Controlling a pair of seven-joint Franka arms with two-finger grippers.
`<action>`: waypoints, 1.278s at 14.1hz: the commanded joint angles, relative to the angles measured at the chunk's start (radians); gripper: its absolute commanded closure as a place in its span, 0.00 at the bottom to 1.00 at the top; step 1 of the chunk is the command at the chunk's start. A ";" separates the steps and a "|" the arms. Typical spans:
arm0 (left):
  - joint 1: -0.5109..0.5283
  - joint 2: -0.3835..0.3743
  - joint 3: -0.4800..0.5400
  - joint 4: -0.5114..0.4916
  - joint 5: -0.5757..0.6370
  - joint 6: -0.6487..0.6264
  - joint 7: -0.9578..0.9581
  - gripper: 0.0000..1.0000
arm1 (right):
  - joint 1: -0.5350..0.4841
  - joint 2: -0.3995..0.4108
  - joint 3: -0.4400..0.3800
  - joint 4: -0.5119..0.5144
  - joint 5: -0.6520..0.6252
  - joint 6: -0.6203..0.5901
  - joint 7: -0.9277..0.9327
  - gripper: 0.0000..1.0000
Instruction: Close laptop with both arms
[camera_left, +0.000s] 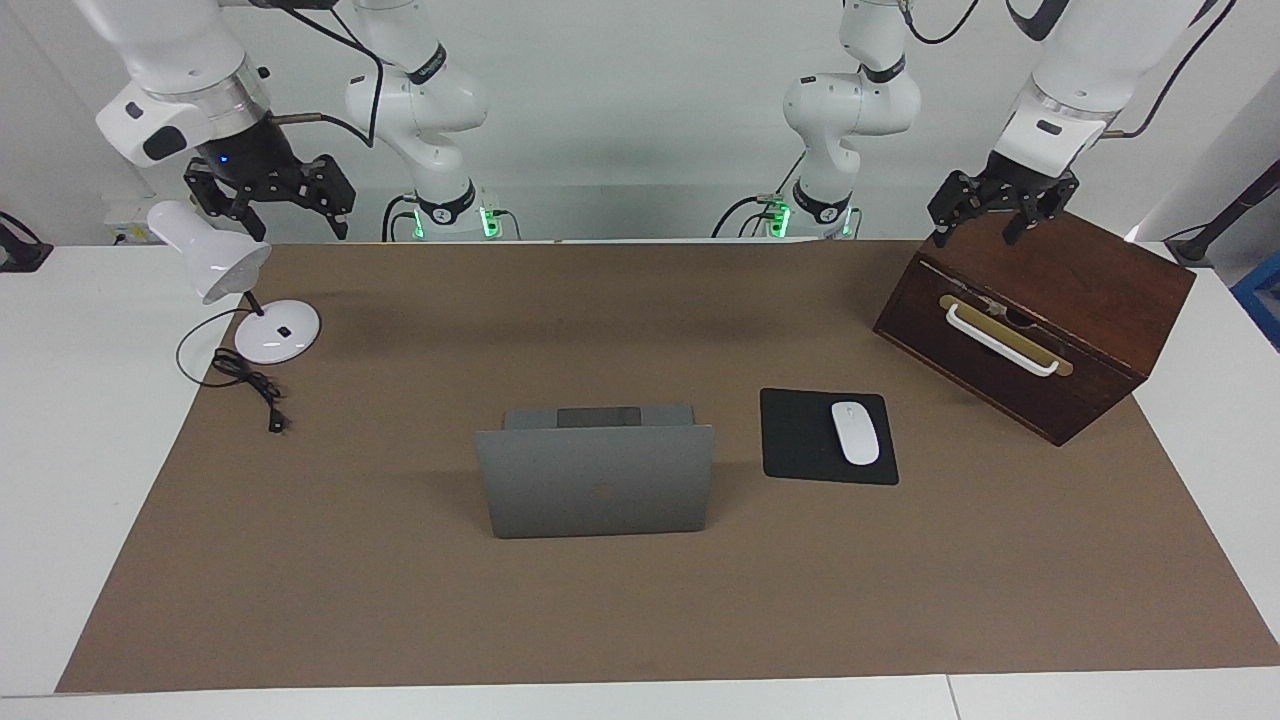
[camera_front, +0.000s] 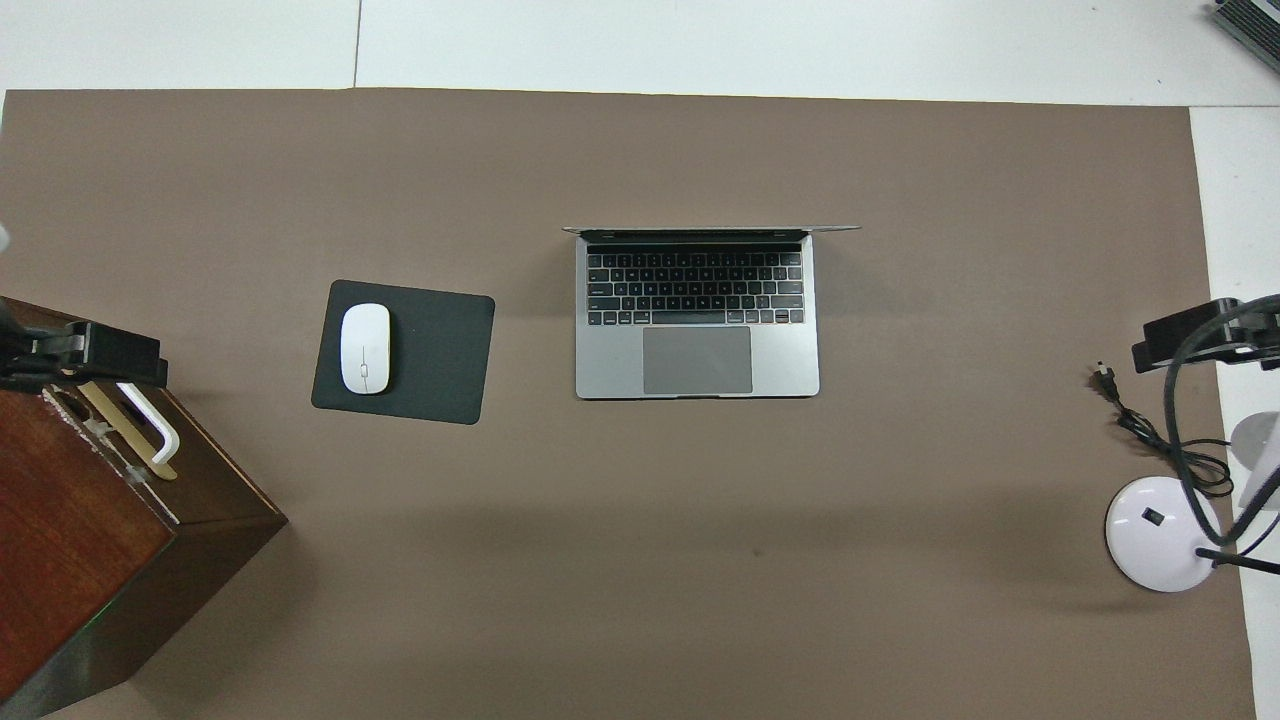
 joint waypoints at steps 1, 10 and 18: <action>0.014 -0.001 -0.006 0.007 -0.015 0.002 0.006 0.00 | -0.018 -0.020 0.008 -0.065 0.005 0.048 0.000 0.00; 0.011 -0.003 -0.002 -0.003 -0.042 0.014 -0.005 0.00 | -0.018 -0.020 0.008 -0.076 0.005 0.053 0.000 0.00; 0.011 -0.003 -0.012 -0.011 -0.050 0.021 -0.169 0.81 | -0.013 -0.020 0.008 -0.070 -0.006 0.049 0.000 0.00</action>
